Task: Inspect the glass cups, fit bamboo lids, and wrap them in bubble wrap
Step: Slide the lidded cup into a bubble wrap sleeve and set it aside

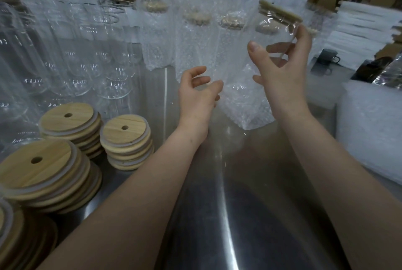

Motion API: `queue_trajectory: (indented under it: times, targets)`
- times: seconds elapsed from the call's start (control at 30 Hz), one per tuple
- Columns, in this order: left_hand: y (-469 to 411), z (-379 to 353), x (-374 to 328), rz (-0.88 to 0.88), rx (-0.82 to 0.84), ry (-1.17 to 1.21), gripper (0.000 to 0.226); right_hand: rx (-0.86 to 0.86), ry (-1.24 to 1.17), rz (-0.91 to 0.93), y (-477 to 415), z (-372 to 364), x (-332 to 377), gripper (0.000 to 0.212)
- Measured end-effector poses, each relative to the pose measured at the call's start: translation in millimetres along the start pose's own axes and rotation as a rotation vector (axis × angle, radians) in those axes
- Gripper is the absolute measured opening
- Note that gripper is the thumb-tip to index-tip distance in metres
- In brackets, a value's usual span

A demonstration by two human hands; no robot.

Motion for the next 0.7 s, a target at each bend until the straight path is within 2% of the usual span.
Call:
queue_trajectory:
  times: [0.13,0.27,0.43,0.7]
  targets:
    - [5.3,-5.7,4.2,0.062,0.049,-0.06,0.043,-0.044,-0.025,-0.028,-1.2,1.4,-4.2,0.08]
    - [9.0,-12.6,4.8,0.029,0.094,-0.153,0.061,-0.069,-0.051,-0.048,-1.1,0.2,-6.4,0.075]
    - [8.8,-15.4,5.3,0.033,0.126,-0.184,0.078,-0.08,-0.032,-0.042,2.4,-1.0,-4.1,0.082]
    - [8.9,-9.1,4.1,0.117,0.028,0.073,0.054,-0.059,0.044,0.035,4.7,1.8,4.6,0.078]
Point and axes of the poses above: each hand's wrist, its own y-axis away from the middle knuckle, its own z-axis out of the back of the hand, x = y × z, the point moved 5 cm from there along -y, towards the middle knuckle, and after that the axes turned 3 degrees about -z, right-handed, at the moved point
